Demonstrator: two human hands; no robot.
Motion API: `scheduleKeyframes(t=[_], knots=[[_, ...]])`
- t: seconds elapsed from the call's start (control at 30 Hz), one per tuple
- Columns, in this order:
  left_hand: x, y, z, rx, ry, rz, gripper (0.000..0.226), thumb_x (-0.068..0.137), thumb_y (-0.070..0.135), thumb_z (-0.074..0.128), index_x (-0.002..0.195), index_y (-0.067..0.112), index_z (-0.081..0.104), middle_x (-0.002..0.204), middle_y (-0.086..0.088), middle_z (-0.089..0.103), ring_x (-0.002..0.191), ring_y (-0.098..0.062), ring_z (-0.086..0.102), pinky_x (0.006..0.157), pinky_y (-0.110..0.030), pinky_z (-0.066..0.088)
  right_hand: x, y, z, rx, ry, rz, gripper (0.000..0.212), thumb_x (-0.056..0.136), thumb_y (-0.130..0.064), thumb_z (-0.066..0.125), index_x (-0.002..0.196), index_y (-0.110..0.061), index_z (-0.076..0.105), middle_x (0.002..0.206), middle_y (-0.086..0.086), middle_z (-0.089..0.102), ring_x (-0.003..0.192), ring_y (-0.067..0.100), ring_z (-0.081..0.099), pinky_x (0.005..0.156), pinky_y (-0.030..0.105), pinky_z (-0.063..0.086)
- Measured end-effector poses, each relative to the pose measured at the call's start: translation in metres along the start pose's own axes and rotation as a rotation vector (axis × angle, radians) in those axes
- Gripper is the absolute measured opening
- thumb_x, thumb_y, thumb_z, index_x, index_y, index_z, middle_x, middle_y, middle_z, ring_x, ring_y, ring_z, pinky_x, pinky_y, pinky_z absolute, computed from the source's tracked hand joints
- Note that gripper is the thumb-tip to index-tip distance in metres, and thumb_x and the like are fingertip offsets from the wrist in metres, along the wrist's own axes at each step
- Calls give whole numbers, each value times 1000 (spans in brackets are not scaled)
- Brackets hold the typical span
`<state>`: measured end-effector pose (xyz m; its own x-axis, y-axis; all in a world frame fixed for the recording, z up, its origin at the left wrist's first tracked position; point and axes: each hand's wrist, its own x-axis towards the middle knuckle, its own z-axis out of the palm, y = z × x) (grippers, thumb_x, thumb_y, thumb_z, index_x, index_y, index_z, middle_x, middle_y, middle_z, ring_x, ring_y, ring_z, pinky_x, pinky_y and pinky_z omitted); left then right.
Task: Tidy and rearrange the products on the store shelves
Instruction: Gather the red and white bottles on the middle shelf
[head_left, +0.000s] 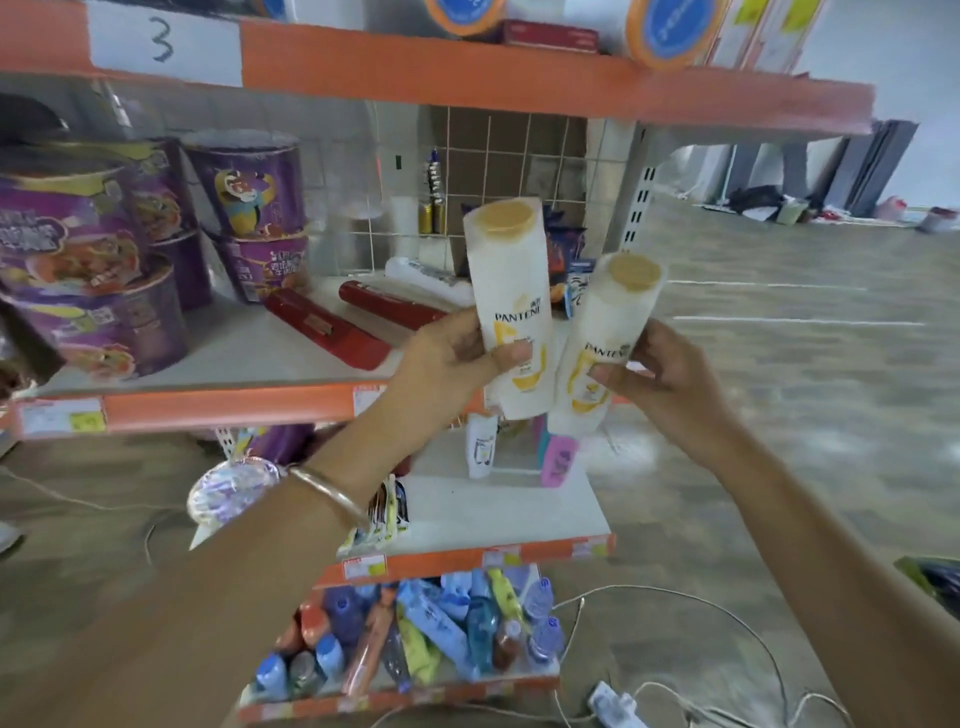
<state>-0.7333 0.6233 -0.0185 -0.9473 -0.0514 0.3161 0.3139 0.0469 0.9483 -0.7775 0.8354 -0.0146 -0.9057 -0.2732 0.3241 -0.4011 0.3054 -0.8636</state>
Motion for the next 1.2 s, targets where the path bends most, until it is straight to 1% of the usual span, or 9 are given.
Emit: scheduleKeyframes(t=[0.13,0.2,0.47,0.63,0.77,0.87,0.97,1.1,1.2], knots=[[-44,-18,11,59,-96,-89,27,83,-7,61,110,-3,61,96,-3,69,71,8,66,63,-7,50,-37,31,-9,-34,-205,94,37,77,5,68,95,-26,60,87,-19,72,87,-2,67,82,19,54],[-61,-38,16,117,-102,-144,28,82,-5,64,109,3,63,98,1,68,74,11,65,67,-7,49,-46,53,-1,-58,-249,138,39,77,8,68,94,-26,60,89,-18,71,84,-4,67,79,20,54],[-79,-132,10,194,-64,-402,28,77,10,73,103,21,67,94,19,69,84,8,66,83,-16,52,-42,141,53,-107,-235,365,36,80,-4,70,113,-4,58,113,12,67,105,25,62,94,39,50],[-62,-190,13,200,28,-421,33,81,5,68,114,3,62,100,0,66,73,13,62,65,-2,47,-14,195,89,-115,-218,398,36,79,-14,72,111,-6,58,111,17,65,104,30,61,87,36,48],[-50,-243,11,203,23,-459,34,81,6,69,114,3,62,105,-7,68,90,-11,64,76,-12,53,5,237,119,-90,-188,379,44,72,-23,75,113,-16,58,109,7,67,105,27,61,94,47,50],[-43,-279,4,237,21,-465,34,79,2,70,113,6,64,108,-15,69,95,-19,61,88,-31,52,16,259,140,-97,-201,380,32,77,-11,74,104,-16,57,93,-3,65,98,23,59,88,38,48],[-38,-308,-5,241,29,-451,33,80,1,69,113,2,64,104,-10,68,94,-17,60,77,-15,52,29,285,158,-125,-217,387,28,77,-9,73,82,-26,51,79,-10,56,90,19,54,80,33,45],[-31,-343,-15,229,33,-472,32,79,0,69,111,5,66,105,-9,69,97,-17,62,82,-19,53,45,315,178,-96,-237,391,38,75,-1,73,111,-3,59,97,3,61,82,11,58,69,18,48],[-26,-362,-16,226,60,-508,31,81,-1,67,111,7,65,104,-4,70,97,-15,64,81,-17,52,55,328,188,-94,-233,413,41,75,-1,74,114,1,59,104,8,64,92,20,60,76,29,48]])
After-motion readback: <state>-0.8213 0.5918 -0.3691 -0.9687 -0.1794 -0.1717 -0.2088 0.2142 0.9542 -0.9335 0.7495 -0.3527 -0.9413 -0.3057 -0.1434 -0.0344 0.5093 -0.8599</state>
